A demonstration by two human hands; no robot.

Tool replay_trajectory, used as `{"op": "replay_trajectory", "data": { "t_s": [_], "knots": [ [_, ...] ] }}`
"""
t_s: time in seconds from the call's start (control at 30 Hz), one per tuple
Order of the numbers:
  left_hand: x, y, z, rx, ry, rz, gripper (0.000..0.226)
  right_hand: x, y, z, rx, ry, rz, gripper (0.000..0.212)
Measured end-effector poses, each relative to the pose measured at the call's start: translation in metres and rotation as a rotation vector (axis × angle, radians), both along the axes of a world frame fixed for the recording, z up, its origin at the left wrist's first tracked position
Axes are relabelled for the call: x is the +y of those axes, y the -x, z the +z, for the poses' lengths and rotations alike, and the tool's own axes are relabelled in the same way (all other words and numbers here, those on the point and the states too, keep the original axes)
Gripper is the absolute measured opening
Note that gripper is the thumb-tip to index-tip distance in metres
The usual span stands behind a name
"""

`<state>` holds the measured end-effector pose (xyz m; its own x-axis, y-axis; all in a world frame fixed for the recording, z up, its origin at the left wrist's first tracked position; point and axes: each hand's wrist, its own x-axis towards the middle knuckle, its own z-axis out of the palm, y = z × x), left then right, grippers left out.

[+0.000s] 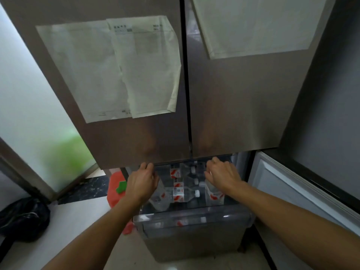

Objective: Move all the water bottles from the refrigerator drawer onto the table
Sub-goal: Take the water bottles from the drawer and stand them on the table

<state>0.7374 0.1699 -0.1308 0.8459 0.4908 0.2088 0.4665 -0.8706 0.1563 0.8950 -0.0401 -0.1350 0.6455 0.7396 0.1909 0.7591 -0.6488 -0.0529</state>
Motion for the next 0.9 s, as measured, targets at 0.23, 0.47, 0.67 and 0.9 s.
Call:
{"op": "replay_trajectory", "data": {
  "t_s": [0.23,0.47,0.67,0.9],
  "knots": [
    [-0.026,0.058,0.057,-0.258,-0.09,0.157,0.02,0.025,0.034,0.048,-0.177,-0.257,0.377,0.014],
    [-0.057,0.198,0.064,-0.275,-0.158,0.455,0.02,0.076,0.121,0.063,-0.187,-0.343,0.656,0.012],
    [-0.103,0.368,0.042,-0.068,-0.074,0.72,0.022,0.107,0.273,0.045,-0.167,-0.264,0.944,0.014],
    [-0.18,0.599,0.018,0.058,-0.022,0.993,0.018,0.11,0.506,0.016,-0.072,-0.254,1.239,0.013]
  ]
}}
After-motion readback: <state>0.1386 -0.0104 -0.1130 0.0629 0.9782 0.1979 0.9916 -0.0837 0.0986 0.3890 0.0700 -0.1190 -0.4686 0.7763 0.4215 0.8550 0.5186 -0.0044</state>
